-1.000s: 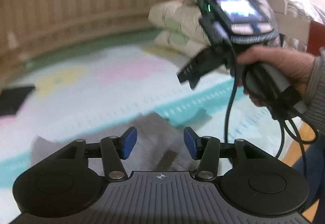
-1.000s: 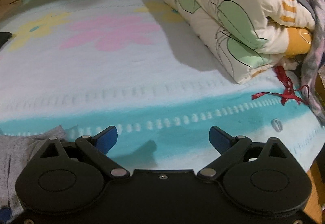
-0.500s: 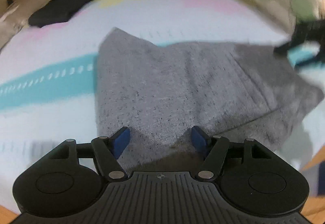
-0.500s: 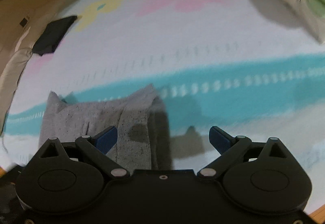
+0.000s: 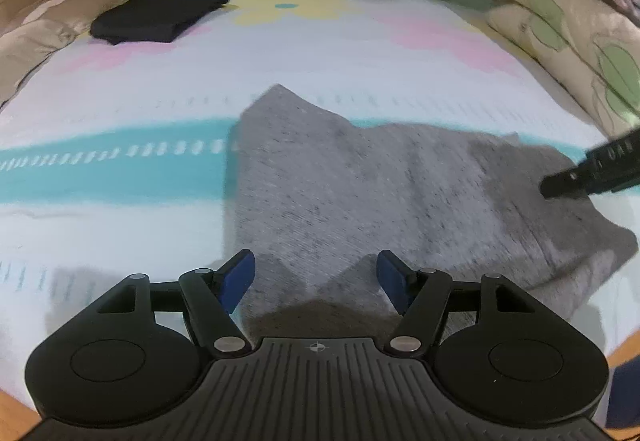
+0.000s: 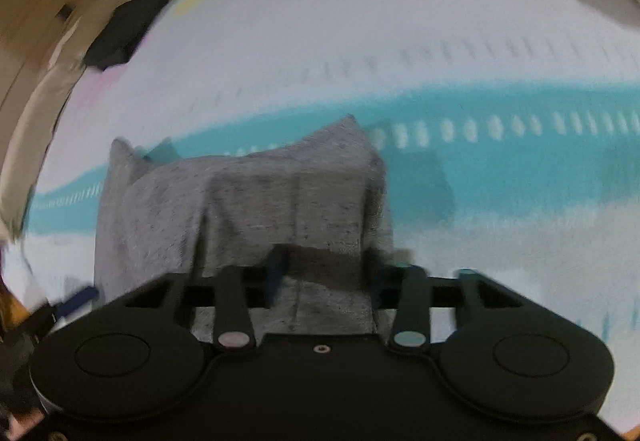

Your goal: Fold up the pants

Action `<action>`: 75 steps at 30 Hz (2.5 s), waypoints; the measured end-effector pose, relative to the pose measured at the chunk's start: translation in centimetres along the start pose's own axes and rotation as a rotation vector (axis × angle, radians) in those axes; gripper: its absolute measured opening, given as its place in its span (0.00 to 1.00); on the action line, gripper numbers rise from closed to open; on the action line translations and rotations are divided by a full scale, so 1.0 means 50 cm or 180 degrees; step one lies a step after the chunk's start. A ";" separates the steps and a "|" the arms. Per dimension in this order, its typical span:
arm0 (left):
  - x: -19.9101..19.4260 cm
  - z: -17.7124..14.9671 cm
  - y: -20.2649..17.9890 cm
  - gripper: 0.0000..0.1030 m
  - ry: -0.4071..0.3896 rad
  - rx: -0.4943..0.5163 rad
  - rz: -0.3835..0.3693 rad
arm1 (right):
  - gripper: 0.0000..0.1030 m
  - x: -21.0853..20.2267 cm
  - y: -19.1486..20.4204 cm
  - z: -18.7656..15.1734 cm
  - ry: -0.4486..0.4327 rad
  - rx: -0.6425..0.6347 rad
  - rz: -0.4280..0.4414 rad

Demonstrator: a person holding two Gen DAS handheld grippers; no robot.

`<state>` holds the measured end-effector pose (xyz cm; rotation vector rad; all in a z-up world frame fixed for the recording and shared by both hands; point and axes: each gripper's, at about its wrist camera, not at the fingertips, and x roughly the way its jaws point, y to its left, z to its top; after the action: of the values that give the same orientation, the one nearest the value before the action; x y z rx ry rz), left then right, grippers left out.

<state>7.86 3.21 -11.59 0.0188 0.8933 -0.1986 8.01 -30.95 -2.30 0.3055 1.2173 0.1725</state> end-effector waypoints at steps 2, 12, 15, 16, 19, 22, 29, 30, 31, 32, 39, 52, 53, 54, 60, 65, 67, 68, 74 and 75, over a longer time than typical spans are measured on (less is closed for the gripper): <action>-0.001 0.002 0.011 0.64 -0.0010 -0.0083 0.0034 | 0.42 -0.006 0.017 -0.003 -0.0058 -0.0158 -0.0084; -0.023 -0.005 0.021 0.64 -0.0051 -0.0178 0.0063 | 0.29 -0.059 0.086 -0.005 -0.0710 -0.0666 -0.0082; -0.025 -0.022 0.002 0.64 -0.0035 -0.0048 0.0025 | 0.28 -0.067 0.099 0.005 -0.0834 -0.0805 -0.0171; -0.023 -0.030 -0.004 0.64 0.0016 0.0003 -0.0027 | 0.28 -0.048 0.090 0.011 -0.0732 -0.0746 -0.0283; -0.018 -0.054 -0.023 0.65 0.0083 0.0150 -0.0026 | 0.28 0.025 0.043 0.019 -0.0279 -0.0443 -0.0542; -0.011 -0.055 -0.030 0.65 0.0109 0.0293 0.0004 | 0.33 0.019 0.027 0.018 -0.0332 -0.0353 -0.0460; -0.069 -0.035 -0.002 0.64 -0.0330 -0.0032 0.0035 | 0.53 -0.091 0.109 -0.035 -0.1018 -0.0910 -0.0717; -0.071 -0.035 -0.007 0.64 -0.0341 0.0007 0.0004 | 0.55 -0.103 0.123 -0.044 -0.1061 -0.0999 -0.0615; -0.069 -0.035 -0.012 0.64 -0.0328 0.0041 -0.0030 | 0.57 -0.111 0.137 -0.058 -0.1072 -0.1091 -0.0458; -0.065 -0.039 -0.020 0.64 -0.0296 0.0079 -0.0071 | 0.57 -0.116 0.152 -0.072 -0.1042 -0.1200 -0.0294; -0.011 -0.086 -0.046 0.74 0.0109 0.0224 -0.0087 | 0.57 -0.025 0.206 -0.140 -0.0330 -0.1948 -0.0506; -0.036 0.034 0.006 0.73 -0.0256 -0.0102 0.0034 | 0.73 -0.039 0.163 -0.106 -0.0397 -0.1595 -0.0375; -0.028 0.050 0.010 0.73 -0.0256 -0.0150 0.0049 | 0.78 -0.038 0.158 -0.095 -0.0458 -0.1488 -0.0402; -0.016 0.064 0.013 0.73 -0.0258 -0.0184 0.0091 | 0.78 -0.035 0.151 -0.089 -0.0483 -0.1385 -0.0445; 0.082 0.138 0.020 0.73 -0.0100 -0.0200 0.0369 | 0.89 0.029 0.120 -0.068 -0.0140 -0.1029 -0.0703; 0.137 0.170 0.021 0.73 -0.0005 -0.0061 0.0504 | 0.99 0.033 0.106 -0.079 -0.0185 -0.0856 -0.0764; 0.164 0.175 0.028 0.73 0.0087 0.0006 0.0567 | 0.99 0.032 0.103 -0.080 -0.0179 -0.0850 -0.0761; 0.177 0.176 0.034 0.73 0.0145 0.0023 0.0577 | 0.99 0.033 0.104 -0.081 -0.0181 -0.0845 -0.0759; 0.214 0.173 0.082 0.78 0.0262 -0.0245 0.0419 | 1.00 0.022 0.112 -0.082 -0.0209 -0.0860 -0.0763; 0.218 0.175 0.088 0.80 0.0264 -0.0273 0.0401 | 1.00 0.024 0.113 -0.083 -0.0212 -0.0862 -0.0762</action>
<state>22.07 4.89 -14.83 0.0035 0.9795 -0.0422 4.72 -24.67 -2.83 -0.0702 1.1385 0.1166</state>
